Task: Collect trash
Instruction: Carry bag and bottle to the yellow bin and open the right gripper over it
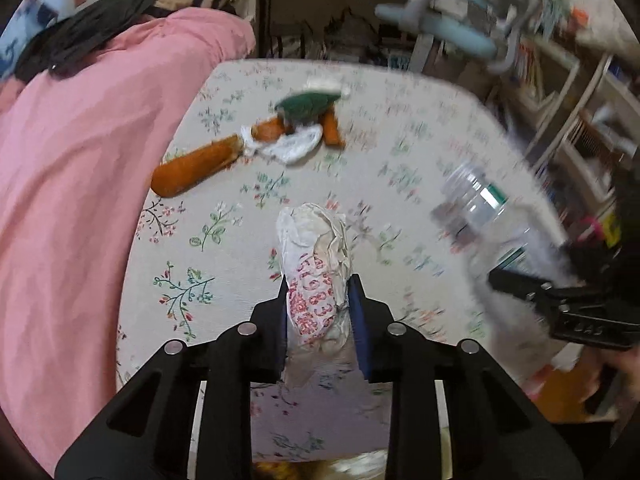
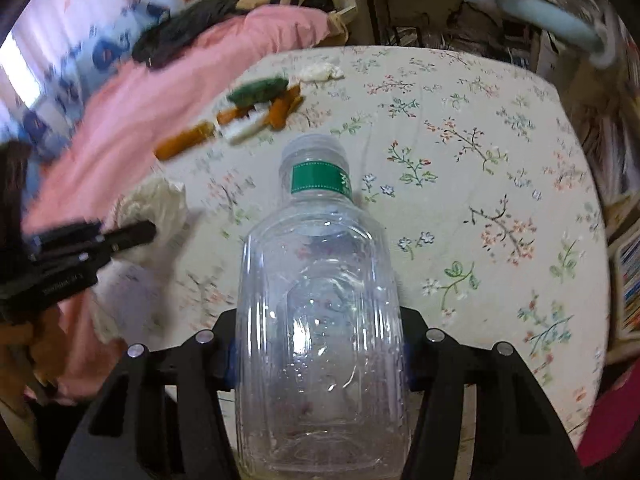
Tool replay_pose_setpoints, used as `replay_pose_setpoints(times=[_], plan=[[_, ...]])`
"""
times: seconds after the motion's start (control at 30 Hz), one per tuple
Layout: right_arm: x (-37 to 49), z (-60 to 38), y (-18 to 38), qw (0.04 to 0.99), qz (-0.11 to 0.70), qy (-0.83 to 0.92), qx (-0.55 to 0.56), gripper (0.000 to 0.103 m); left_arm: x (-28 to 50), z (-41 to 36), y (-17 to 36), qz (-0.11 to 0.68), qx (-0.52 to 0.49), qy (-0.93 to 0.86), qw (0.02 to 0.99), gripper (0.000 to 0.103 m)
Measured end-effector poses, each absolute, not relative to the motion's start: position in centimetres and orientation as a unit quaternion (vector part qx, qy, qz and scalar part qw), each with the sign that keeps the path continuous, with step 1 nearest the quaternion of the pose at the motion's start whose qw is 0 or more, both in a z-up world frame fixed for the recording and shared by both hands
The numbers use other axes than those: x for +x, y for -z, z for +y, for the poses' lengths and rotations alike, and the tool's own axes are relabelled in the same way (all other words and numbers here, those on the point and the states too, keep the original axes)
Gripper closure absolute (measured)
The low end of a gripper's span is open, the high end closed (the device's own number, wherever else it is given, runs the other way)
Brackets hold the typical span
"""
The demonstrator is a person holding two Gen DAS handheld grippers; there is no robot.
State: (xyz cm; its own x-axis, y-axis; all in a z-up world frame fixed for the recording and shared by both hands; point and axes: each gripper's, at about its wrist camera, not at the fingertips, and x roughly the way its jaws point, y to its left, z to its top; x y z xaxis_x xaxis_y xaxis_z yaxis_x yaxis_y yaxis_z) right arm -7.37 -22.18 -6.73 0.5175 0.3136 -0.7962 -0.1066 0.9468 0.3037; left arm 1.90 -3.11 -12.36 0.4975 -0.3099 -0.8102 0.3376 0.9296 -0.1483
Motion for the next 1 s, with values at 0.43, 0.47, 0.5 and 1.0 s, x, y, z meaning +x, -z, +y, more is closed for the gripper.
replay_pose_setpoints(times=[0.43,0.47,0.5,1.0], plan=[[-11.5,-21.4,4.8,0.858,0.427,-0.17,0.229,0.048,-3.1,-1.3,9.4,0.419,-0.053,0.2,0.884,0.077],[-12.2,-21.0,4.5,0.86,0.421,-0.174,0.23,0.048,-3.6,-1.4,9.3,0.418,-0.052,0.2,0.885,0.077],[-12.6,-20.9,4.4,0.862,0.417,-0.176,0.229,0.048,-4.3,-1.5,9.2,0.416,-0.05,0.201,0.885,0.077],[-20.3,-18.7,5.3,0.875,0.379,-0.182,0.241,0.047,-13.6,-0.8,10.3,0.417,-0.046,0.196,0.886,0.077]])
